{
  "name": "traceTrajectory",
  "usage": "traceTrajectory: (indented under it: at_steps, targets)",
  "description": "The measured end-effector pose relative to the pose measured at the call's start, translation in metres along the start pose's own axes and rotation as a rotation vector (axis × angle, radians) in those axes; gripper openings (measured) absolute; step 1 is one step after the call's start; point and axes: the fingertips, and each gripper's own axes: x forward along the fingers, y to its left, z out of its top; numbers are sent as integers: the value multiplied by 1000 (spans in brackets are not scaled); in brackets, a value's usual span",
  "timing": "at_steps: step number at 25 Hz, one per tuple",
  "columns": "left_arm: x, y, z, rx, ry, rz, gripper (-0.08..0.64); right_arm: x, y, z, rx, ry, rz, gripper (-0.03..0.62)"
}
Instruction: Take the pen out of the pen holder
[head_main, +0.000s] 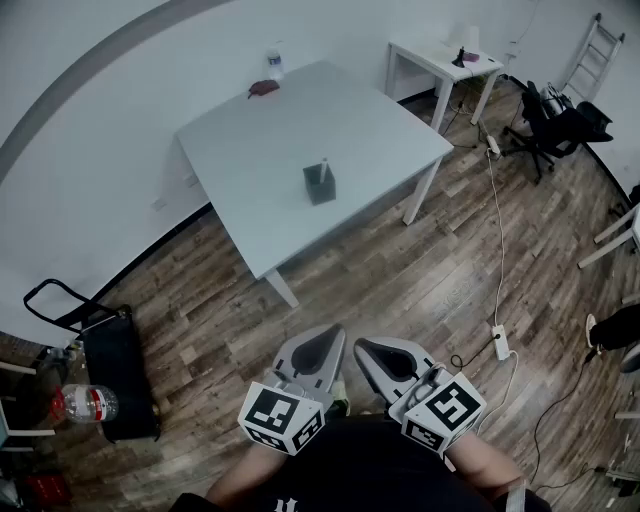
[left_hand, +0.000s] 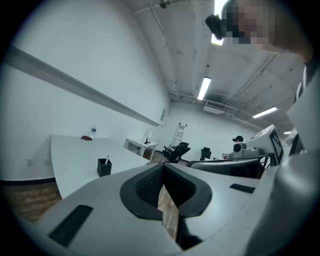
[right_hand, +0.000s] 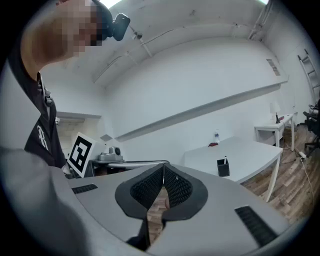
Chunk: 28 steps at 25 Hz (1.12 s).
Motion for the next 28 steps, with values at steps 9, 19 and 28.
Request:
traceTrajectory:
  at_steps: [9,19,28]
  targets:
    - [22,53,20,0,-6,-4,6,51,-15,13,-17,19,-5,14]
    - [65,88,23,11,23,50,6,83,-56,25,1,17,37,13]
    - [150,135,48,22,47,131,6,128,-144,58,20,27,108,14]
